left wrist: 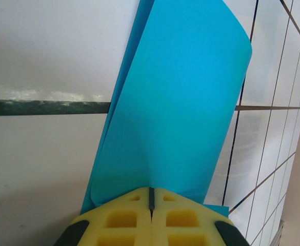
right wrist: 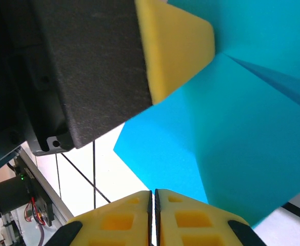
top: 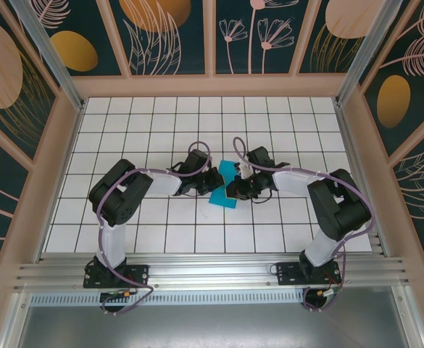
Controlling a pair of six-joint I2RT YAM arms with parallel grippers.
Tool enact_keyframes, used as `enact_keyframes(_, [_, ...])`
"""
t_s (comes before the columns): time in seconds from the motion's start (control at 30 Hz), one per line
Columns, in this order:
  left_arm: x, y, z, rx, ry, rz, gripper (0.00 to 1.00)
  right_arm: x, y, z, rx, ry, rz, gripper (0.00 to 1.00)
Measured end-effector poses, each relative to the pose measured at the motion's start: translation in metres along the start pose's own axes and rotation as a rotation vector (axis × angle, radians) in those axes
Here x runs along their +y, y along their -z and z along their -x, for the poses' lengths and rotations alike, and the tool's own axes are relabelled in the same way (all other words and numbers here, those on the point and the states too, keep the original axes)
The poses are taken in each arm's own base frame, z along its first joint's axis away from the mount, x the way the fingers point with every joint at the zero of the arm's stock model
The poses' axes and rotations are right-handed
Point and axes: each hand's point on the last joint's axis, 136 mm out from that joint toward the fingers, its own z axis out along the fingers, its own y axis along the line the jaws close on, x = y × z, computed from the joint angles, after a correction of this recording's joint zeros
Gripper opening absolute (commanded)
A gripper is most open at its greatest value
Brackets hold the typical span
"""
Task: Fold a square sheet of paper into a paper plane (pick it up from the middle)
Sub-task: Fold the triangle a second time at the center of the table.
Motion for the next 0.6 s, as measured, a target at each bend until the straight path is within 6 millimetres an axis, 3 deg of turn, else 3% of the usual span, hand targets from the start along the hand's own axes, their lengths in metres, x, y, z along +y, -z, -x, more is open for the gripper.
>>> enact_keyframes(0.6, [0.000,0.000,0.000,0.000,-0.007,0.000,0.06,-0.023,-0.013,-0.033,0.093,-0.153,0.023,0.14])
